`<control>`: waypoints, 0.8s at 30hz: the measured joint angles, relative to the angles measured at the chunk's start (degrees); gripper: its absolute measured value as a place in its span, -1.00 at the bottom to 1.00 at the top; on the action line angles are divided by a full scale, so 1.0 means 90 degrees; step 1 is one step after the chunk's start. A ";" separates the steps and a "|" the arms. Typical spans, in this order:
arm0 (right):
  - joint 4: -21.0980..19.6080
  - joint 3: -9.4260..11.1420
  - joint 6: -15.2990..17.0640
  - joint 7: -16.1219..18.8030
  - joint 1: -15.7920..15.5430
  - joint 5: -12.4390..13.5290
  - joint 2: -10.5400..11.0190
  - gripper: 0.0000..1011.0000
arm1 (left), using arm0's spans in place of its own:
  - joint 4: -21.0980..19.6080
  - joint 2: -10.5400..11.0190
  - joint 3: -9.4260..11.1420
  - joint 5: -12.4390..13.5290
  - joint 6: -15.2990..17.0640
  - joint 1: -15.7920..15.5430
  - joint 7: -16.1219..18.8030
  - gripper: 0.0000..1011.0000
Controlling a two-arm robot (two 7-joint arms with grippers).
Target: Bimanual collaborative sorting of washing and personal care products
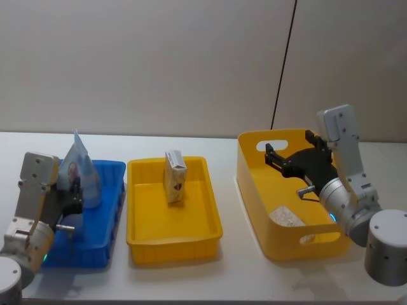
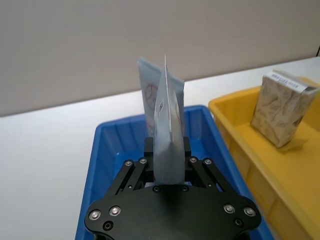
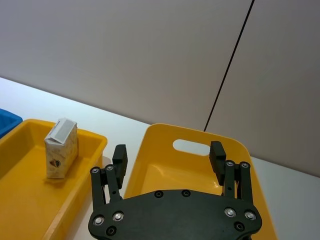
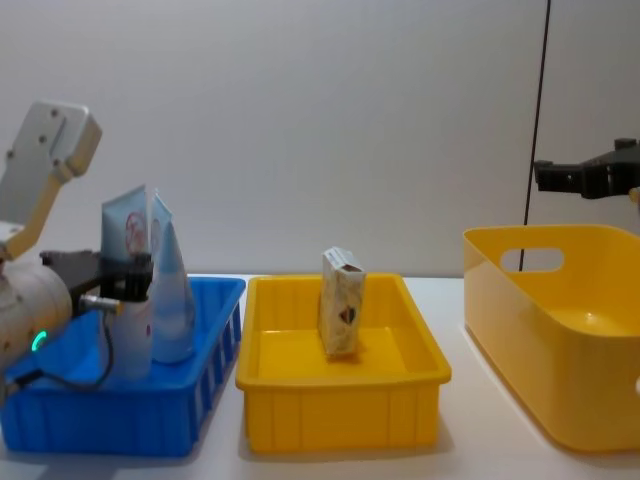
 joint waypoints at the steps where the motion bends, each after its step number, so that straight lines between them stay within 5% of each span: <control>1: 0.0000 0.0000 0.0000 0.0000 0.0000 0.0000 0.0000 0.99 | -0.0022 0.0003 0.0000 0.0011 -0.0016 0.0003 -0.0006 -0.50; 24: 0.0000 0.0000 0.0000 0.0000 0.0000 0.0000 0.0000 0.99 | -0.1359 0.0400 0.0050 0.0254 -0.0502 0.0139 -0.0593 -0.51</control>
